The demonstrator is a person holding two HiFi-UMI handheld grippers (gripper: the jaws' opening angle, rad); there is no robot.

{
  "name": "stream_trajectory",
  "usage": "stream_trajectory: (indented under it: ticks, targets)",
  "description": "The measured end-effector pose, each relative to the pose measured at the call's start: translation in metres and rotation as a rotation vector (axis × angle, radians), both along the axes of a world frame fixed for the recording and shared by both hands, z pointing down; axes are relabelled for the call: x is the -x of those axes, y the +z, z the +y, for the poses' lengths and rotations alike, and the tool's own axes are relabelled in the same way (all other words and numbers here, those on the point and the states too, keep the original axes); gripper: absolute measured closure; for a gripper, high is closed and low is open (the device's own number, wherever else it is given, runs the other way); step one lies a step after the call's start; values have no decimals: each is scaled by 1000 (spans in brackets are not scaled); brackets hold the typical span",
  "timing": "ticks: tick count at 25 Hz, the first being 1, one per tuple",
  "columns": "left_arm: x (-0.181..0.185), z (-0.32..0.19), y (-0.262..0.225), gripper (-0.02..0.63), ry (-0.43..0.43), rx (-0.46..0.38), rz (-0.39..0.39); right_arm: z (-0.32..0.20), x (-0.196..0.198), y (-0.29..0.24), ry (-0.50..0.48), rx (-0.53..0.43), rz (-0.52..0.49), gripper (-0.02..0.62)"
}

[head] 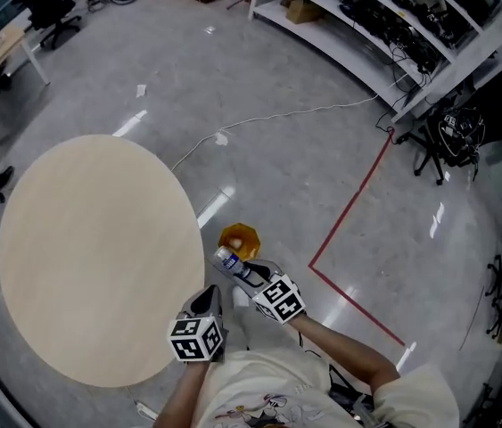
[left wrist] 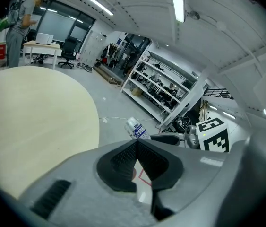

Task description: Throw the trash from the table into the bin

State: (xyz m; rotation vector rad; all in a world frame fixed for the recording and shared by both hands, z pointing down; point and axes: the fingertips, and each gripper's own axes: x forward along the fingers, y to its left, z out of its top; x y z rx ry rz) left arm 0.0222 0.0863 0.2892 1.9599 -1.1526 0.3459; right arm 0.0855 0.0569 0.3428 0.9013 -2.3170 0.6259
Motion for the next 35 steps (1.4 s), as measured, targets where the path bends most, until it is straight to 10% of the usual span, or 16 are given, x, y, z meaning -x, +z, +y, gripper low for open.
stream_trajectory:
  ticks: [13,35]
  targets:
    - [-39,-56,70,603,-38,88,-64,-64,-41,90,2,80,-2,422]
    - [-95,-93,332,601,-35,241,-138,-79,-76,359,-52,222,116,422]
